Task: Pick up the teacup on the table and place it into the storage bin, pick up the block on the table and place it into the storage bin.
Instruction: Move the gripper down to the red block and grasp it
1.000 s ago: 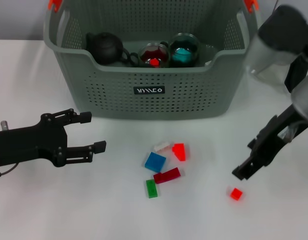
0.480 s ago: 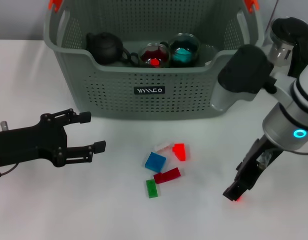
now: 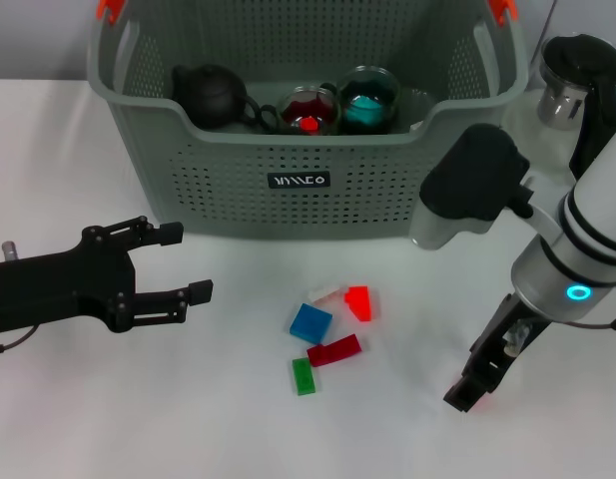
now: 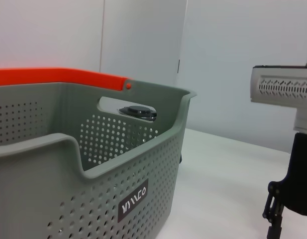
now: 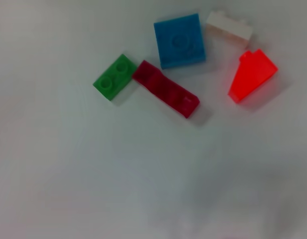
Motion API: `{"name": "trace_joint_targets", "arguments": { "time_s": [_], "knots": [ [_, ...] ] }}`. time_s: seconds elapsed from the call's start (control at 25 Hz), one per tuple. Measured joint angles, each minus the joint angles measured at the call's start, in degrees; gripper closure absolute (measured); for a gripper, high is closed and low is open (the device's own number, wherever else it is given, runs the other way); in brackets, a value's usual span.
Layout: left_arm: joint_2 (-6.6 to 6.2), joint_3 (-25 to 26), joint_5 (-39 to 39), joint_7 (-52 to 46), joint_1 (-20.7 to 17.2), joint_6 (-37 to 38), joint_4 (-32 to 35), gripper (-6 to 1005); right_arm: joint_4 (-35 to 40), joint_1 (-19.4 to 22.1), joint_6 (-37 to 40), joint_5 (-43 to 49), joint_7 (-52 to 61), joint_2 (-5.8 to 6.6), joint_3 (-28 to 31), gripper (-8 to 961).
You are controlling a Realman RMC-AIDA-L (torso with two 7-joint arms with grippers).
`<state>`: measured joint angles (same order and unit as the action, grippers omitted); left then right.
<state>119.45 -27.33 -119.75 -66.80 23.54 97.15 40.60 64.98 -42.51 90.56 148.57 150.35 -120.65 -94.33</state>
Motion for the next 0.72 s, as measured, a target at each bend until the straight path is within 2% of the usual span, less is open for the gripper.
{"name": "trace_joint_targets", "arguments": {
  "time_s": [0.28, 0.48, 0.72],
  "knots": [
    [0.1, 0.0, 0.0, 0.0, -0.1, -0.1, -0.1, 166, -1.0, 0.2, -1.6, 0.0, 1.2, -0.07, -2.8, 237],
    [0.08, 0.1, -0.1, 0.1, -0.2, -0.2, -0.1, 166, -1.0, 0.5, -2.2, -0.1, 2.1, -0.12, -3.2, 424],
    [0.08, 0.1, -0.2, 0.1, -0.3, -0.2, -0.1, 166, -1.0, 0.9, -3.7, 0.2, 3.3, -0.07, -5.7, 430]
  ]
}}
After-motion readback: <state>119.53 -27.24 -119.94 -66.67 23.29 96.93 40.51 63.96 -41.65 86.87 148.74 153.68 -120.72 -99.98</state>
